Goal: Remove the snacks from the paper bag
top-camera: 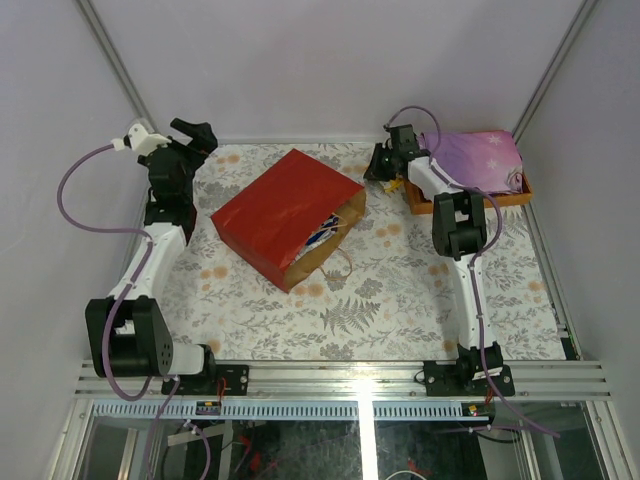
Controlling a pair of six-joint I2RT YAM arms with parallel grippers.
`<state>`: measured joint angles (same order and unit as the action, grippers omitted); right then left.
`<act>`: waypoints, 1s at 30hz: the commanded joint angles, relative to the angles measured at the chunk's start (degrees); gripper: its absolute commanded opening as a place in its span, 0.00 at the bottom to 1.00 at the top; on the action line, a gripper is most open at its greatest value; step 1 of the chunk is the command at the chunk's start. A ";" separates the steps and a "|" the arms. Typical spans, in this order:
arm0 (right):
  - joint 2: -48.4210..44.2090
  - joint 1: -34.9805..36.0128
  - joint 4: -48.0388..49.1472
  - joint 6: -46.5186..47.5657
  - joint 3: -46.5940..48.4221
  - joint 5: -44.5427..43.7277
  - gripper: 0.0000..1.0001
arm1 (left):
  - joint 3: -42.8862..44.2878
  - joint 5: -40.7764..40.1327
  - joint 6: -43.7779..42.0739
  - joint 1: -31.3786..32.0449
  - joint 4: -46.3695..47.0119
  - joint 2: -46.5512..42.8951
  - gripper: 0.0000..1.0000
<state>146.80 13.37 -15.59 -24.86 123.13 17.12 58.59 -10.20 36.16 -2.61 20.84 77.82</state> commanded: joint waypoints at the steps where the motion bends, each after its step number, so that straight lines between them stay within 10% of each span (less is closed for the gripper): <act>1: -0.11 0.11 -0.26 -0.24 3.55 -3.97 0.24 | -0.39 -0.88 0.71 0.07 4.54 0.95 1.00; 16: -8.93 -1.83 2.62 0.81 -1.00 -4.68 0.31 | -9.34 4.14 0.20 0.13 1.81 -9.46 1.00; 24: -41.23 -1.75 22.96 -12.51 -39.36 -3.11 0.67 | -9.48 14.40 -0.52 1.45 -11.38 -21.01 1.00; 30: -66.75 5.84 45.74 -30.00 -80.43 -11.47 0.71 | -16.70 21.72 2.16 5.32 -14.29 -23.52 1.00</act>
<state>88.68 12.73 14.66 -42.15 59.27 11.35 47.05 5.26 37.32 -0.23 11.70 55.81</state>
